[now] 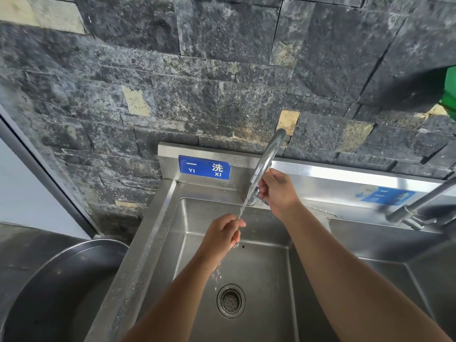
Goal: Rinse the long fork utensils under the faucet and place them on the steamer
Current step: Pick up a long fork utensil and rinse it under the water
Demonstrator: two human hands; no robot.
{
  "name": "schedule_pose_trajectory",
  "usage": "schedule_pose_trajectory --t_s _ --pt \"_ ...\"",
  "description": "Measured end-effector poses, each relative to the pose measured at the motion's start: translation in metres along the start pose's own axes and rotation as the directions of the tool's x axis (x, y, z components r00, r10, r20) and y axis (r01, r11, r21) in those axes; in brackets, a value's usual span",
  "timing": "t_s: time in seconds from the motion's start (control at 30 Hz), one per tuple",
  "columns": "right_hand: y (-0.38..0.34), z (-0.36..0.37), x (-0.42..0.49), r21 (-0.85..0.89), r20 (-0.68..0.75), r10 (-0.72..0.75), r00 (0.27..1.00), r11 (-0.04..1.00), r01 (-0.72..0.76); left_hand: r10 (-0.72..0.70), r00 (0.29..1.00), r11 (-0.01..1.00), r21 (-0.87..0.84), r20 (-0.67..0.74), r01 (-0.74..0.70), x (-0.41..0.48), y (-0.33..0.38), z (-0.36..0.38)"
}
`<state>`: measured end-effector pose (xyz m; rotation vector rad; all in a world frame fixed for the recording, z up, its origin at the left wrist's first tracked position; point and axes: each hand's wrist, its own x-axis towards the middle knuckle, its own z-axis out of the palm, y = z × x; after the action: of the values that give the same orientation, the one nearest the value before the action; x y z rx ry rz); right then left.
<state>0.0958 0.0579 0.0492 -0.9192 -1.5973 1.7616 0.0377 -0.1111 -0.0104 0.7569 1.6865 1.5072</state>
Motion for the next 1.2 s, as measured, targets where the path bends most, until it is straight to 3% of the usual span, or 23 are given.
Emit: schedule_pose_trajectory --t_s 0.27,0.5,0.83,1.2 --pt "0.04 0.019 -0.022 -0.054 -0.006 0.07 0.998 0.996 -0.071 -0.075 0.997 0.995 -0.07 -0.031 0.072 -0.005 -0.01 -0.004" --pt "0.069 0.032 -0.046 0.042 -0.013 0.102 0.995 0.994 -0.101 -0.136 0.987 0.99 -0.053 -0.091 0.131 -0.017 -0.019 -0.006" --pt "0.101 0.026 -0.069 -0.019 0.08 0.193 0.978 0.981 -0.192 -0.275 0.954 0.953 -0.167 -0.123 0.253 -0.031 -0.041 0.003" --pt "0.1 0.034 -0.075 -0.106 0.126 0.086 0.988 0.992 -0.072 -0.38 0.911 0.891 -0.328 -0.159 0.314 -0.063 -0.056 0.016"
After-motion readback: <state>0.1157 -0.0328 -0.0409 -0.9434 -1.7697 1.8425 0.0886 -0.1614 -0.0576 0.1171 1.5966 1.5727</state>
